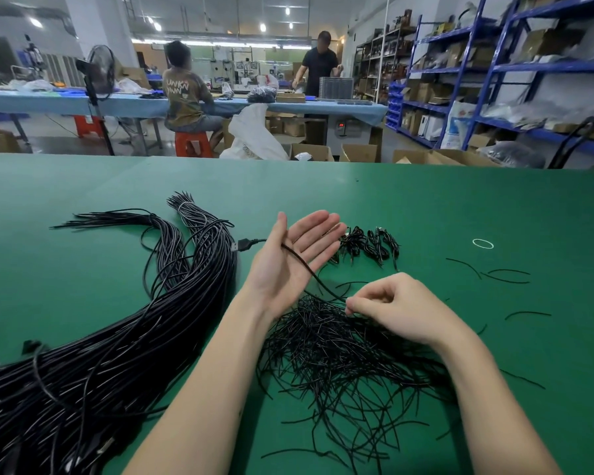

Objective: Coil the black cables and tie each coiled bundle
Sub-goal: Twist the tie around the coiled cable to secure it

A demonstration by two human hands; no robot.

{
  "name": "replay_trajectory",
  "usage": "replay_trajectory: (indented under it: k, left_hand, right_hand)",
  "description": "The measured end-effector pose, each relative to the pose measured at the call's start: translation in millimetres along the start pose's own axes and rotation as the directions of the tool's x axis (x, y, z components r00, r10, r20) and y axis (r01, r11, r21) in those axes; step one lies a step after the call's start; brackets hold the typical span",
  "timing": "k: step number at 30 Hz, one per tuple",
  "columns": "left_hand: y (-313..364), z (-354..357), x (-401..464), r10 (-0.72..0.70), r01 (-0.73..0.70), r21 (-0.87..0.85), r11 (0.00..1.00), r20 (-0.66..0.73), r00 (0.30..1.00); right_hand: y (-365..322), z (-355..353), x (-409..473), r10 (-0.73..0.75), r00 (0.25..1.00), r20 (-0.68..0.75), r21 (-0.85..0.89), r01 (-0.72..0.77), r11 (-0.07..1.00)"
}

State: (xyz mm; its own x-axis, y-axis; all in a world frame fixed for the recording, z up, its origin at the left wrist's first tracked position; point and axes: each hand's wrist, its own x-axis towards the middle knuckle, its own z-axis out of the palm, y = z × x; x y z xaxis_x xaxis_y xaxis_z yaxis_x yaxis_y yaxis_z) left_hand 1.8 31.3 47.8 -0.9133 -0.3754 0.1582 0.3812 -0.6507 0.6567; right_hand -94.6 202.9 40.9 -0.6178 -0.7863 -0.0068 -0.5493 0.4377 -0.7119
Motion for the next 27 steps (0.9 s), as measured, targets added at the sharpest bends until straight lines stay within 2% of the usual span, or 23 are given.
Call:
replay_trajectory:
  k: [5,7,11,14,18,22,25,27]
  left_hand:
    - [3,1,-1,-0.025,0.027,-0.025,0.999,0.044,0.999]
    - [4,1,-3,-0.105,0.104,0.012,0.995,0.103,0.989]
    - [6,2,-11,-0.345,0.28,0.261,0.924,0.247,0.906]
    - [2,7,-11,-0.48,0.356,0.433,0.828,0.218,0.85]
    - [-5,11,-6,-0.563,0.407,0.545,0.733,0.151,0.813]
    - [-8,10,-2,-0.526,0.405,0.537,0.74,0.088,0.846]
    - [-5,6,-1,-0.388,0.331,0.471,0.818,0.027,0.921]
    - [-2,3,1,-0.279,0.261,0.418,0.87,-0.018,0.96]
  right_hand:
    - [0,3,1,0.025,0.997,0.076,-0.036,-0.022,0.999]
    - [1,7,4,0.041,0.998,0.055,-0.103,-0.035,0.994]
    - [-6,-4,17,0.083,0.997,0.006,-0.212,-0.079,0.974]
    - [-25,-30,35,0.07,0.995,0.07,-0.261,-0.049,0.964]
    - [-69,-59,51,0.072,0.984,0.161,-0.258,-0.029,0.966]
    - [-108,-57,53,0.033,0.977,0.209,-0.271,0.025,0.962]
    - [-115,-41,46,-0.06,0.993,0.099,-0.272,0.085,0.959]
    - [-108,-28,35,-0.098,0.995,0.017,-0.16,0.099,0.982]
